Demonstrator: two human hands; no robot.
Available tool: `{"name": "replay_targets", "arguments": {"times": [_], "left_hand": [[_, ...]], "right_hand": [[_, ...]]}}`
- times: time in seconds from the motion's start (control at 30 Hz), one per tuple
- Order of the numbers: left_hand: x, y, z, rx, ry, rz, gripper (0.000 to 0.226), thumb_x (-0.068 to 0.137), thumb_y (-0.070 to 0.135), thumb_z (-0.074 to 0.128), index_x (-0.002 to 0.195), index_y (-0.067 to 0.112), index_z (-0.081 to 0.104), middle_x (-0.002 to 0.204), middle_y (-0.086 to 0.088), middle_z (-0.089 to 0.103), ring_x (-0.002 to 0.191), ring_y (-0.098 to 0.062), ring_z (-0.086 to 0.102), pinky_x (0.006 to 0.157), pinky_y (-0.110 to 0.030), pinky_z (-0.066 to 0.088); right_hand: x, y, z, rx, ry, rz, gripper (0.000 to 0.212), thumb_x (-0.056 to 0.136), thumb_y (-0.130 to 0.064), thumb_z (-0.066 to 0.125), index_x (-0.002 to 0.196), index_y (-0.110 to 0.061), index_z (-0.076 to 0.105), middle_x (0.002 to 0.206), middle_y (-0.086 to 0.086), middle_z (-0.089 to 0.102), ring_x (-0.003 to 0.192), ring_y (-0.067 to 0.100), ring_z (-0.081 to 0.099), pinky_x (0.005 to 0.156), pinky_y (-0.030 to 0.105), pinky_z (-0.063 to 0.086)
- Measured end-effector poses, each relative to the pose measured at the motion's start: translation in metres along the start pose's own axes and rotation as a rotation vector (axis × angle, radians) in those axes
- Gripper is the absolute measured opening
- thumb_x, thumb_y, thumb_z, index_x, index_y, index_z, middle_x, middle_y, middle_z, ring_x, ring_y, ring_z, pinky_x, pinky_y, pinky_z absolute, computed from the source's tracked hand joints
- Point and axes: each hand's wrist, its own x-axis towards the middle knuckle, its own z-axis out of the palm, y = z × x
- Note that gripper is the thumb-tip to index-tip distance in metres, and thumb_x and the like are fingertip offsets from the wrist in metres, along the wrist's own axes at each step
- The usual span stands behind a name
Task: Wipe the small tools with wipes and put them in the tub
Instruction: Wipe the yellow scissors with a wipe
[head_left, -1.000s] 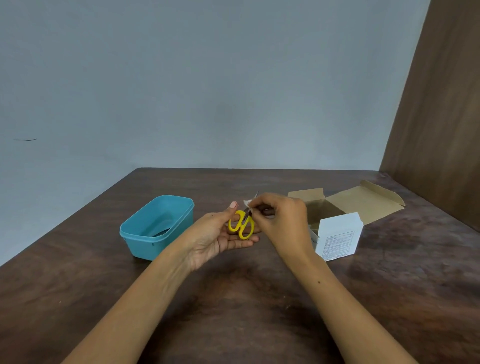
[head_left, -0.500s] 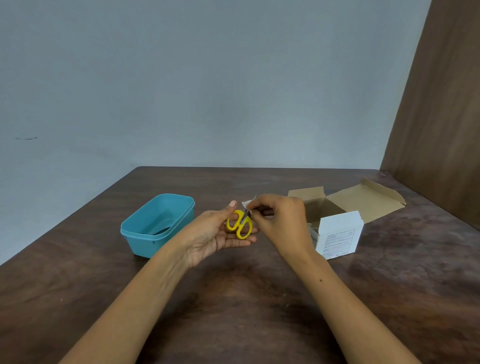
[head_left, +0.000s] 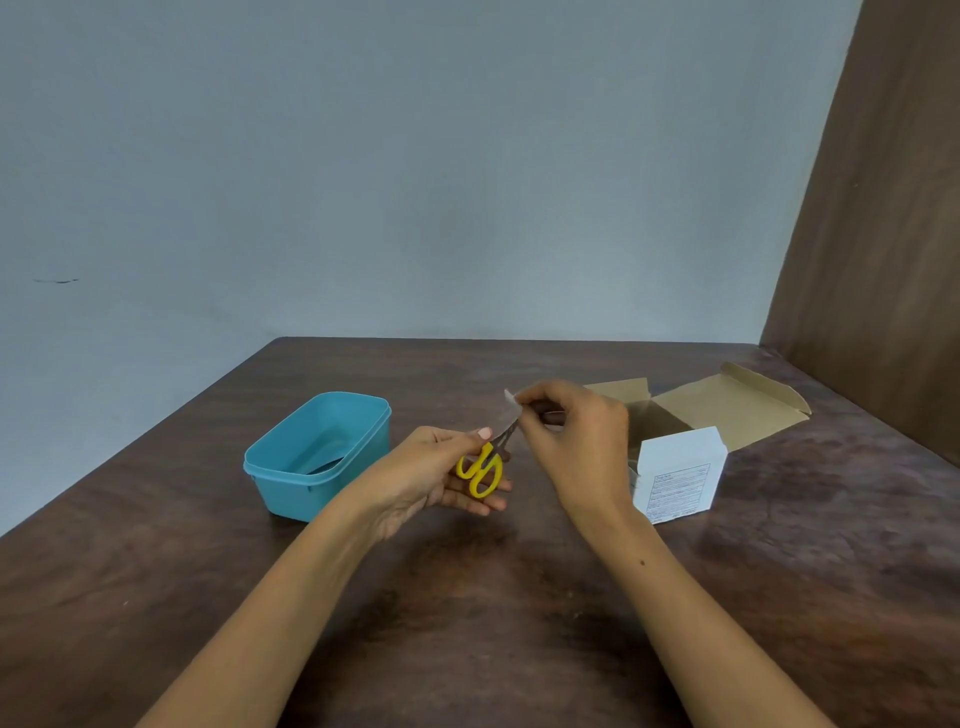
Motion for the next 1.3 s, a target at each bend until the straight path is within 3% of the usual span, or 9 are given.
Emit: {"name": "replay_targets", "arguments": {"times": [0.1,0.23,0.43,0.57,0.77,0.93,1.1,1.3], "left_hand": [[0.001,-0.001,-0.002,0.011,0.015,0.026,0.039,0.100,0.025,0.041,0.103,-0.006,0.065,0.087,-0.022,0.072,0.067,-0.024,0.070,0.059,-0.027,0.058],[0.002,-0.004,-0.004,0.039,0.053,0.099,0.024,0.095,0.020,0.052,0.097,0.000,0.066,0.078,-0.013,0.071,0.063,-0.016,0.068,0.057,-0.024,0.057],[0.003,-0.004,-0.005,0.133,0.167,0.132,0.020,0.091,0.021,0.060,0.093,0.004,0.071,0.086,-0.014,0.075,0.075,-0.019,0.072,0.062,-0.021,0.056],[0.005,-0.005,-0.008,0.218,0.239,0.165,0.017,0.090,0.016,0.062,0.089,0.003,0.073,0.081,-0.011,0.076,0.081,-0.022,0.073,0.077,-0.030,0.058],[0.007,-0.006,-0.004,0.264,0.211,0.171,0.012,0.087,0.014,0.066,0.079,0.007,0.072,0.075,-0.008,0.075,0.080,-0.020,0.073,0.083,-0.036,0.057],[0.007,-0.007,-0.006,0.348,0.251,0.200,0.016,0.086,0.020,0.066,0.080,0.008,0.075,0.076,-0.005,0.076,0.082,-0.018,0.073,0.087,-0.038,0.055],[0.007,-0.007,-0.003,0.314,0.212,0.231,0.014,0.086,0.016,0.066,0.083,0.004,0.074,0.077,-0.009,0.076,0.081,-0.018,0.073,0.088,-0.038,0.055],[0.005,-0.006,-0.005,0.351,0.229,0.263,0.016,0.087,0.019,0.066,0.083,0.006,0.075,0.076,-0.005,0.076,0.081,-0.016,0.073,0.088,-0.036,0.055]], "right_hand": [[0.003,0.002,-0.004,0.013,0.060,0.041,0.006,0.080,-0.008,0.069,0.084,-0.011,0.072,0.079,0.002,0.073,0.071,0.013,0.067,0.067,0.025,0.054],[0.001,0.001,-0.001,-0.025,-0.021,0.007,0.008,0.079,-0.006,0.069,0.083,-0.011,0.073,0.080,0.001,0.073,0.071,0.012,0.066,0.066,0.021,0.052],[0.000,0.003,0.002,-0.059,-0.130,-0.049,0.013,0.079,-0.002,0.067,0.084,-0.012,0.073,0.085,0.002,0.073,0.074,0.014,0.066,0.067,0.023,0.053],[-0.004,-0.001,0.006,-0.035,-0.215,-0.145,0.007,0.076,-0.016,0.066,0.075,-0.017,0.073,0.076,-0.002,0.072,0.068,0.011,0.065,0.061,0.026,0.053],[0.001,0.006,0.002,-0.080,-0.089,-0.058,0.013,0.075,-0.001,0.071,0.081,-0.012,0.076,0.079,0.002,0.074,0.069,0.013,0.066,0.064,0.022,0.053],[-0.005,0.000,0.009,-0.061,-0.252,-0.133,0.010,0.074,-0.008,0.072,0.079,-0.015,0.076,0.079,0.000,0.074,0.071,0.013,0.067,0.065,0.032,0.056],[0.001,0.009,0.005,-0.050,-0.093,-0.054,0.017,0.074,0.001,0.070,0.084,-0.012,0.076,0.083,0.003,0.075,0.073,0.015,0.069,0.069,0.034,0.058],[-0.002,0.004,0.008,-0.047,-0.148,-0.136,0.017,0.073,0.000,0.071,0.083,-0.012,0.076,0.080,0.003,0.074,0.072,0.016,0.069,0.067,0.032,0.057]]}}
